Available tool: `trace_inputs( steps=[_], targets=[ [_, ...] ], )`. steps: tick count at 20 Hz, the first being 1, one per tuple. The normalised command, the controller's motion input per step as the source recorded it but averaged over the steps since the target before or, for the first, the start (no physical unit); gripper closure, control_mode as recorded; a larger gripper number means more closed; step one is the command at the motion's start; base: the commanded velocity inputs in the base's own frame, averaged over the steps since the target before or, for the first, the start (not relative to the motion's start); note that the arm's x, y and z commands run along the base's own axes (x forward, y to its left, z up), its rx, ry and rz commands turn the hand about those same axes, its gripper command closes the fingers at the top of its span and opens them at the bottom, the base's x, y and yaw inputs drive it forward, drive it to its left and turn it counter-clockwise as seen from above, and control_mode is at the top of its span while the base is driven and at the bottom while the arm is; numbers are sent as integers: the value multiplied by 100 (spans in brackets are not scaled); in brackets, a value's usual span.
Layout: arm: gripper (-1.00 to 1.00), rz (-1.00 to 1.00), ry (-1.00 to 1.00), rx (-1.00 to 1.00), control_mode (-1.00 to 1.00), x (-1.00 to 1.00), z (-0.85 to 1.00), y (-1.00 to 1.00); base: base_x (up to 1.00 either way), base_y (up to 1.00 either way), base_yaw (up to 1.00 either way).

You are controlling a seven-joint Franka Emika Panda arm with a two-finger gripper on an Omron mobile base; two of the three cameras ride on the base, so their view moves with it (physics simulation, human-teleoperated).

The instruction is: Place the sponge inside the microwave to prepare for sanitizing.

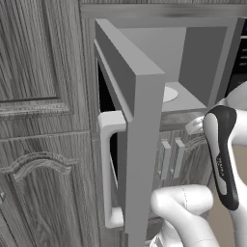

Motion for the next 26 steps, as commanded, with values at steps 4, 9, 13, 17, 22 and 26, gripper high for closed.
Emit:
trace_inputs(
  steps=[4,9,13,17,22,26],
  targets=[
    [-100,0,0,0,100,0,0,0,0,0,0],
    [-100,0,0,0,100,0,0,0,0,0,0],
    [-100,0,0,0,100,0,0,0,-16,0,0],
    [-100,0,0,0,100,0,0,0,-54,0,-3],
    [-100,0,0,0,100,0,0,0,-66,0,-4],
    [-100,0,0,0,100,0,0,0,-53,0,-2]
  ],
)
